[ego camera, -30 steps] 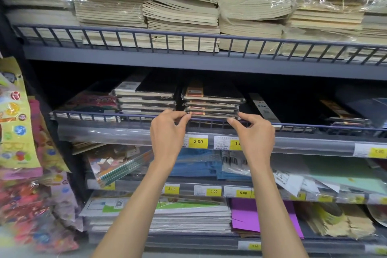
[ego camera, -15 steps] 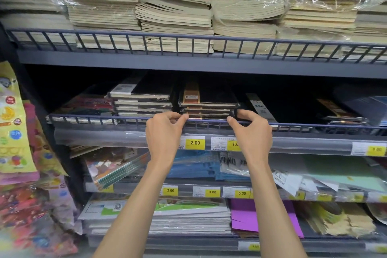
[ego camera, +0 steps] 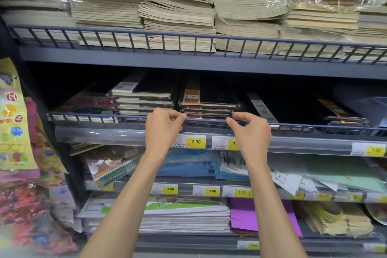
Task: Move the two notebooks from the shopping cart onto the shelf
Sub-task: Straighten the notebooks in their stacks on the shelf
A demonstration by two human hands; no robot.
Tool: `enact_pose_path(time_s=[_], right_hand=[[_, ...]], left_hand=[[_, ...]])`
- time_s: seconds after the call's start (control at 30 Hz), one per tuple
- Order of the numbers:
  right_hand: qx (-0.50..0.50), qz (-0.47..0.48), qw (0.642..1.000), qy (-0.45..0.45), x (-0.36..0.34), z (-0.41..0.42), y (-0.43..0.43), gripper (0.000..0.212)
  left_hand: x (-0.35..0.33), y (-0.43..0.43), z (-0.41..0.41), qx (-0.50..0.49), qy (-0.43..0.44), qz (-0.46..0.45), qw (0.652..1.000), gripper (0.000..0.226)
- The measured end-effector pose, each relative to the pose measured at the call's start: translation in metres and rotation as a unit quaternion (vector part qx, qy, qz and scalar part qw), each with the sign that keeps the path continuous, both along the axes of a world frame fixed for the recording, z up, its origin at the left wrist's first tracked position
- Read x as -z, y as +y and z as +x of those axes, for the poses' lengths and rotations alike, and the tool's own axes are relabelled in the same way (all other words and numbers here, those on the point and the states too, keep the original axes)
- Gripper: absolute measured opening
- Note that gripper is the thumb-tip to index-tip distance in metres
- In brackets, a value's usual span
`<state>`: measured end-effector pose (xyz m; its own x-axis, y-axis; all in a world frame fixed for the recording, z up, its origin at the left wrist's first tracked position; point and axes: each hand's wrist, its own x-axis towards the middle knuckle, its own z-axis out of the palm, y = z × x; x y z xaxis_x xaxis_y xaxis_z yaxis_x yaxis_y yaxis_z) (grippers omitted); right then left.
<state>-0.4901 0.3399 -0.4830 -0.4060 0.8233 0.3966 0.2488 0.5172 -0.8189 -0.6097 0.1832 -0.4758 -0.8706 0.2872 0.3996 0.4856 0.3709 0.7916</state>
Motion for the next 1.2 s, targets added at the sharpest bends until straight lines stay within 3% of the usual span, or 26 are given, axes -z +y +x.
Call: enact_pose_path(time_s=[0.07, 0.27, 0.47, 0.93, 1.2], right_hand=[[-0.004, -0.016, 1.000, 0.011, -0.002, 0.000, 0.001, 0.029], [-0.015, -0.017, 1.000, 0.007, -0.005, -0.008, -0.005, 0.060], [-0.002, -0.008, 0.999, 0.045, 0.000, -0.005, -0.012, 0.063], [-0.023, 0.025, 0.998, 0.044, -0.003, 0.001, -0.006, 0.058], [-0.045, -0.026, 0.997, 0.065, -0.002, 0.000, 0.003, 0.054]], left_hand=[[-0.001, 0.001, -0.001, 0.004, -0.005, -0.007, 1.000, 0.016], [-0.003, 0.003, -0.002, 0.010, -0.014, 0.000, 1.000, 0.015], [-0.003, 0.002, -0.006, 0.020, -0.029, 0.010, 0.999, 0.016], [0.002, -0.003, 0.002, 0.021, 0.034, 0.015, 0.999, 0.018], [-0.004, -0.002, 0.001, 0.013, 0.018, 0.059, 0.998, 0.025]])
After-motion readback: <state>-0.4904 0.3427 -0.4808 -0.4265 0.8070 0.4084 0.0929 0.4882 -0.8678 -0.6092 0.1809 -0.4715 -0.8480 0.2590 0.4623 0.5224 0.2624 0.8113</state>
